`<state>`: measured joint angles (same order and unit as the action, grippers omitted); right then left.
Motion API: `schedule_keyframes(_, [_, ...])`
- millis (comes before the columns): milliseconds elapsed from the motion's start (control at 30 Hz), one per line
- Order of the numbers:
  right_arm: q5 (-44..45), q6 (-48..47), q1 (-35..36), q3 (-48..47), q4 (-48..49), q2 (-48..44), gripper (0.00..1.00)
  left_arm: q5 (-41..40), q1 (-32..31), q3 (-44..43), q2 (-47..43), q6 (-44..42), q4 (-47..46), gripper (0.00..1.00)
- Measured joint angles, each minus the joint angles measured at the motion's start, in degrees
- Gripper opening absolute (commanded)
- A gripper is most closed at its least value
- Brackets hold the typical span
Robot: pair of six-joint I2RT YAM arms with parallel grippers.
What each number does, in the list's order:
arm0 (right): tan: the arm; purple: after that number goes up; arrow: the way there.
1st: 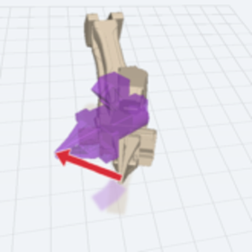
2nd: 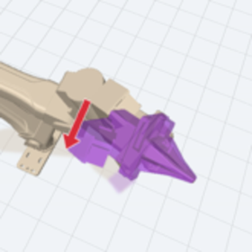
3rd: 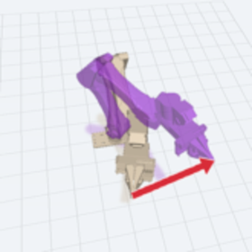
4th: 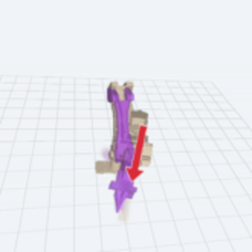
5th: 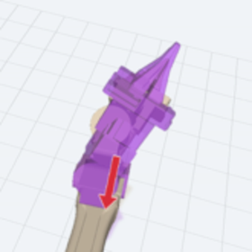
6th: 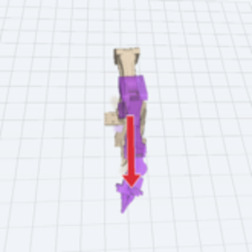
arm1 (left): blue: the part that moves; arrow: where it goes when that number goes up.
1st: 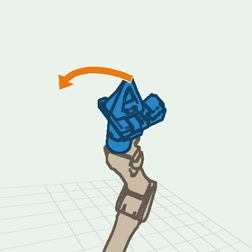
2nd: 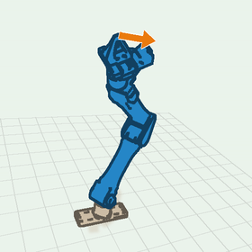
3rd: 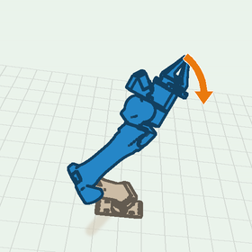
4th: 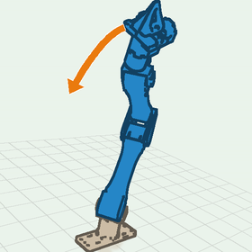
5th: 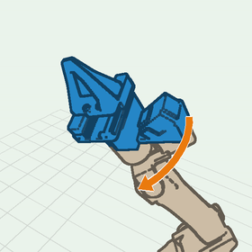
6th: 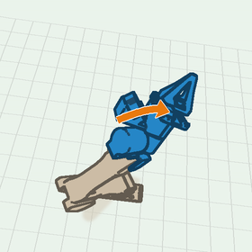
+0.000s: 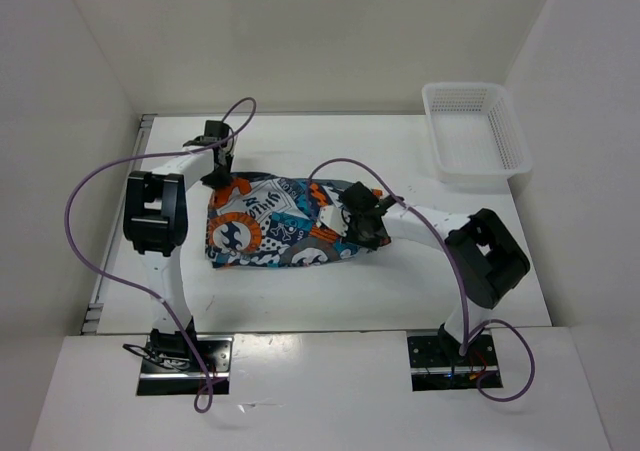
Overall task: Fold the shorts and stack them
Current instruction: Fold the shorts
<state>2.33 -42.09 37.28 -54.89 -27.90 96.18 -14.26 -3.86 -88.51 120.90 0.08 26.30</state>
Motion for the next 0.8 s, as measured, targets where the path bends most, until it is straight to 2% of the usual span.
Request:
schedule_keyframes(133, [-2.9,4.4,-2.8,-8.9,-2.8,0.3,0.3,0.7,0.6,0.0,-0.4,-0.1,0.2,0.48])
schedule_keyframes(233, [-7.8,9.6,-7.1,-18.6,-3.1,0.3,0.41,2.6,1.0,0.0,-1.0,0.0,1.1,0.57])
schedule_keyframes(267, [-9.4,11.5,-8.8,-21.2,-2.7,0.0,0.49,3.4,1.0,0.0,-1.4,0.0,1.6,0.6])
schedule_keyframes(333, [-11.5,14.8,-11.7,-23.1,-1.9,-1.1,0.56,4.7,1.0,0.0,-2.6,0.0,2.6,0.68])
schedule_keyframes(433, [-12.3,18.5,-15.3,-22.3,-1.8,-1.8,0.68,6.3,1.0,-0.3,-5.4,0.0,4.1,0.71])
schedule_keyframes(533, [-13.2,21.8,-18.4,-19.6,-2.3,-0.1,0.73,6.7,1.0,-0.4,-9.0,0.1,4.8,0.71])
schedule_keyframes(700, [-14.6,26.0,-24.2,-16.2,-3.3,5.8,0.76,6.7,1.2,1.8,-15.1,0.1,5.2,0.71])
schedule_keyframes(800, [-15.7,27.6,-25.0,-15.8,-3.4,8.7,0.76,6.6,1.2,4.5,-16.4,0.1,5.2,0.71])
